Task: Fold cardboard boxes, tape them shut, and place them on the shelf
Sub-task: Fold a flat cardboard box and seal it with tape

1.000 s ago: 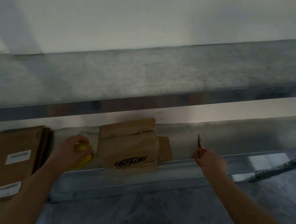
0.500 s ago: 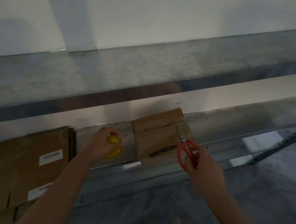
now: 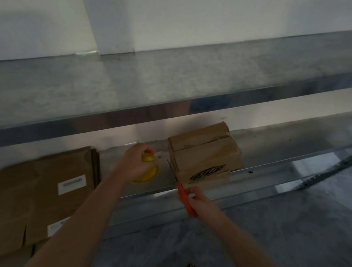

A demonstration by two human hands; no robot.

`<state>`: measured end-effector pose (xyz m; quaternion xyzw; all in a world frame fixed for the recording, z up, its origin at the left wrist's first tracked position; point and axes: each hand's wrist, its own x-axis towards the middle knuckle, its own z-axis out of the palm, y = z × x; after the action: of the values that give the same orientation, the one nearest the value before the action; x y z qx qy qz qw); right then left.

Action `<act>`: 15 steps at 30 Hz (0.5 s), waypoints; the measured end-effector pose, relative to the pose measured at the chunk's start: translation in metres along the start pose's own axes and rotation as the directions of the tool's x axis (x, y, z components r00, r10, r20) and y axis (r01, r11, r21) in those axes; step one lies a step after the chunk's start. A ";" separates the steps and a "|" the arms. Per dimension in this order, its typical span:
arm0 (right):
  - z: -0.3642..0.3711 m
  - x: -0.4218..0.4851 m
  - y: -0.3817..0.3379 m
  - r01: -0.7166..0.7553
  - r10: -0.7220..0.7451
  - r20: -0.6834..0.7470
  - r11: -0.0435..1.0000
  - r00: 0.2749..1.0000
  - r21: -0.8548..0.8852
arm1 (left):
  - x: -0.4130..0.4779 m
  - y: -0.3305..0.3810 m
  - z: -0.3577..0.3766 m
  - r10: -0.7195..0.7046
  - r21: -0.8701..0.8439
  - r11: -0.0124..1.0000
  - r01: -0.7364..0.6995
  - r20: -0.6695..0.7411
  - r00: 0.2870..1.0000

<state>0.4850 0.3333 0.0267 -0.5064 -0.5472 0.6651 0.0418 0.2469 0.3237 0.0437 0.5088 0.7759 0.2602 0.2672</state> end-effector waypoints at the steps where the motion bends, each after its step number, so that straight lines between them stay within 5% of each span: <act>1: -0.002 0.003 -0.001 -0.021 0.021 0.028 1.000 0.999 0.008 | 0.001 -0.001 -0.001 0.000 -0.001 1.000 0.000 0.000 1.000; 15: 0.007 0.036 -0.007 -0.203 0.189 0.078 0.943 0.979 0.264 | 0.009 -0.003 0.001 0.002 0.005 1.000 -0.002 -0.017 1.000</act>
<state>0.4595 0.3536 0.0084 -0.5305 -0.3991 0.7473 0.0301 0.2428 0.3314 0.0400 0.5081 0.7783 0.2628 0.2588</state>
